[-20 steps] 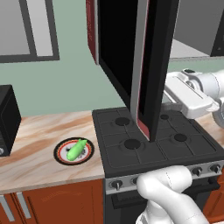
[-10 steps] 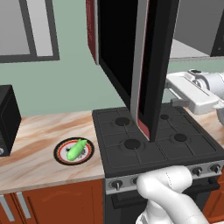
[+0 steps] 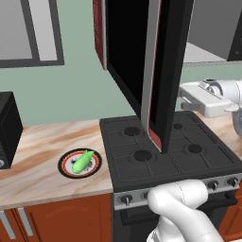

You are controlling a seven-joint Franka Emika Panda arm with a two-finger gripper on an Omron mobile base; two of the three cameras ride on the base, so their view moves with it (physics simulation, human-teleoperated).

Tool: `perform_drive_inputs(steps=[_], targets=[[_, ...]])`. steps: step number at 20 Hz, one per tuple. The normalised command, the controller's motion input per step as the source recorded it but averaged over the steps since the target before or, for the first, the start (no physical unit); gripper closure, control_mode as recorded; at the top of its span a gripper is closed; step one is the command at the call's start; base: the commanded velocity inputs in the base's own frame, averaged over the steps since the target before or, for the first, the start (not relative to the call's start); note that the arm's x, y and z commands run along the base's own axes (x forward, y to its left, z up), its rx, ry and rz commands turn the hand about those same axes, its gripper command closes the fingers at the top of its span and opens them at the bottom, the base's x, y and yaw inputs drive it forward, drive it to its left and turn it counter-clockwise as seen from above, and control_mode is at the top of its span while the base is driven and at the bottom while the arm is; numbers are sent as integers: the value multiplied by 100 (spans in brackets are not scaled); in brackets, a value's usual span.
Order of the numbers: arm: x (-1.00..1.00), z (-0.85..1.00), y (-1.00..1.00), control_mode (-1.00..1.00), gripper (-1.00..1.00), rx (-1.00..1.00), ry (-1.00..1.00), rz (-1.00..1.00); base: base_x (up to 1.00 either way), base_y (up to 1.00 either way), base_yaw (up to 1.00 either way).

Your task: Pick the corn from the counter and place it in the microwave. Then turn on the microwave.

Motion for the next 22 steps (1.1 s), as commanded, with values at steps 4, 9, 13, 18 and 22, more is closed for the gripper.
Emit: perform_drive_inputs(steps=[4, 9, 13, 18, 22], targets=[[18, -12, 0, -100, -100, 0, 10, -12, 0, 0, 0], [30, -3, 0, -100, -100, -1, 11, -13, 0, 0, 0], [28, -1, 0, -100, -100, -1, 7, -10, 0, 0, 0], [29, 0, 0, -100, -100, -1, 4, -8, 0, 0, 0], [35, 0, 0, -100, -100, -2, 10, -9, 0, 0, 0]])
